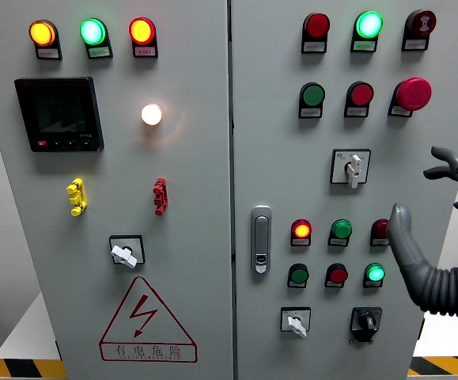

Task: Rotate and turn off gray switch

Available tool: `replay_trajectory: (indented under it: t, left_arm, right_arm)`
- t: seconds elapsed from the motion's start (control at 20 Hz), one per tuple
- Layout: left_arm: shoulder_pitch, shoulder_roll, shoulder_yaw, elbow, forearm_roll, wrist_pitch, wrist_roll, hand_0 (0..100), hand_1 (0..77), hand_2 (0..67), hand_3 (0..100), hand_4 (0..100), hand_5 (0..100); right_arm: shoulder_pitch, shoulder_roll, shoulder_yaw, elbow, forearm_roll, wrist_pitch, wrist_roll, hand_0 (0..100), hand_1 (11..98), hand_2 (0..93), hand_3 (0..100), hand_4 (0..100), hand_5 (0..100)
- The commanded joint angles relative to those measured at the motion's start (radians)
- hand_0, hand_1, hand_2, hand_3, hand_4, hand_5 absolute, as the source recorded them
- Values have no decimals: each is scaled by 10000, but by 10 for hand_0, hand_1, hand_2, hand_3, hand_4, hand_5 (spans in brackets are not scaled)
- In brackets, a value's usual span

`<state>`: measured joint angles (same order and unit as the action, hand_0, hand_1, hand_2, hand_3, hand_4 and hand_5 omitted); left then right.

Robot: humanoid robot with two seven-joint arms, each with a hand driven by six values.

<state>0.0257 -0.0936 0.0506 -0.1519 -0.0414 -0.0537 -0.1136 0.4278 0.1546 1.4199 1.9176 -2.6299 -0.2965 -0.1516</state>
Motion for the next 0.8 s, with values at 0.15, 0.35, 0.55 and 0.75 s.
replay_trajectory:
  t: [0.15,0.35,0.55,0.75]
  left_arm:
    - [4,0,0,0,0,0,1,0,0,101,215,120,124]
    - [4,0,0,0,0,0,1,0,0,101,215,119,124]
    - [4,0,0,0,0,0,0,0,0,101,215,120,124]
    - [-11,0,0,0,0,0,1,0,0,101,215,120,124]
  right_arm:
    - [-136,3,97,382,-178,112,90,608,554,133,218,111,277]
    - [-320,3,143,443,-239,111,105,603,566,119,205,106,267]
    - [-504,3,143,505,-270,111,105,612,565,116,201,106,208]
    - [-612,-12,143,505,-331,111,181,619,558,116,199,105,176]
